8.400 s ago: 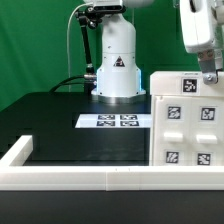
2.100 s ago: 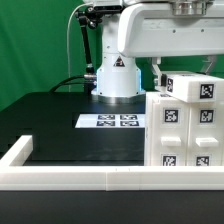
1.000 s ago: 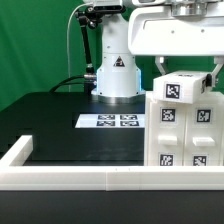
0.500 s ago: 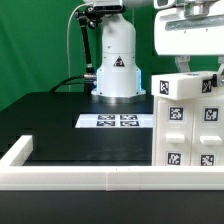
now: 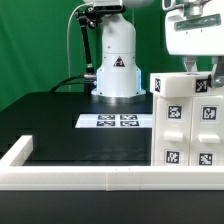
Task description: Assemble cabinet
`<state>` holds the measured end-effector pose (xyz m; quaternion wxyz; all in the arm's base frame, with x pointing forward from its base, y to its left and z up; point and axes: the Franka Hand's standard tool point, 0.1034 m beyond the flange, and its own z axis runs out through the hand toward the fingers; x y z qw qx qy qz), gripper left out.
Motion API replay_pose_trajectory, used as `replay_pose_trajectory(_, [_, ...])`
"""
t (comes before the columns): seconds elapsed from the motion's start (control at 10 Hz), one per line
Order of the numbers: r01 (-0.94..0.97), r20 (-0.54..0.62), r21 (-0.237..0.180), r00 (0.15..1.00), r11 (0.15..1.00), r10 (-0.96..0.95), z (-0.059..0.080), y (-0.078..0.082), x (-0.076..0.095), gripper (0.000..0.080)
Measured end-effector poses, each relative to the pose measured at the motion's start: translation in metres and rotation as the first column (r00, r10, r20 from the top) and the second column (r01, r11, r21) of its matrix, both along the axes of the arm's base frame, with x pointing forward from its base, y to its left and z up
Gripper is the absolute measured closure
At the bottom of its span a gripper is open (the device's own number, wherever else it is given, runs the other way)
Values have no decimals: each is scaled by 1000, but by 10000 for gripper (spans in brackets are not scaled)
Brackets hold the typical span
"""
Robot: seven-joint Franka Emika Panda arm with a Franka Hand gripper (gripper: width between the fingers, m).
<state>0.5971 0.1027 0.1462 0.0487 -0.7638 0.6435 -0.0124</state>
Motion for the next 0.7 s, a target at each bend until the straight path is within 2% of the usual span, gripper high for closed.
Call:
replay_pose_trajectory(0.2, [192,-13,23,981,981,-192,1,3,0,236])
replay_pose_trajectory(0.4, [379,-26,34,925,925,-378,2,8,1,236])
replay_pose_trajectory(0.7, [465,-41,59,885,883,-463,3,16,1,236])
